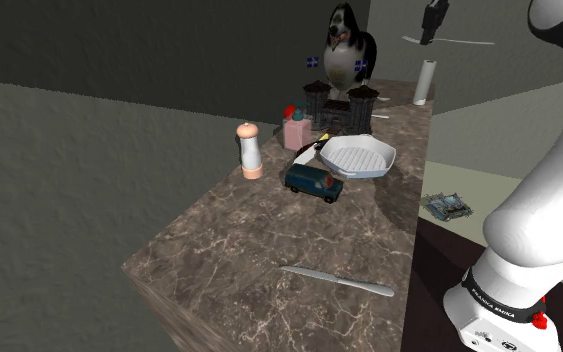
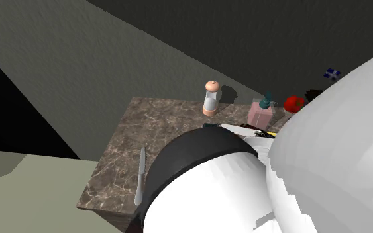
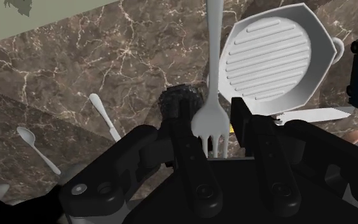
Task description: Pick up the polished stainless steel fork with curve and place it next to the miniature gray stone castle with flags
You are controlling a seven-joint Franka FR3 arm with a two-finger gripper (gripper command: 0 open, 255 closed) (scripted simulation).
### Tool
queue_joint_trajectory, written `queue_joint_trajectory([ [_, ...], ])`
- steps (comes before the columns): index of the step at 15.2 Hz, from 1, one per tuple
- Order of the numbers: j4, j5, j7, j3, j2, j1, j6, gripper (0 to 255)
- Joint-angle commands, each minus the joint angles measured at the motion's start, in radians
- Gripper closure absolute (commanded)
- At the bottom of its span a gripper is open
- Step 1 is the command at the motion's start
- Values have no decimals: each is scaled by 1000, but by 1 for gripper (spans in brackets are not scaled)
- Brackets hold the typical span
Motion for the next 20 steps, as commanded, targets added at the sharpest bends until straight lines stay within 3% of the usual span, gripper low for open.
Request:
queue_joint_trajectory([
  [1, 75, 26, -52, -27, 61, -32, -21, 255],
  [2, 137, 49, -89, -45, 110, -59, -41, 255],
  [20, -261, -1, -77, -26, -8, -29, 249, 255],
])
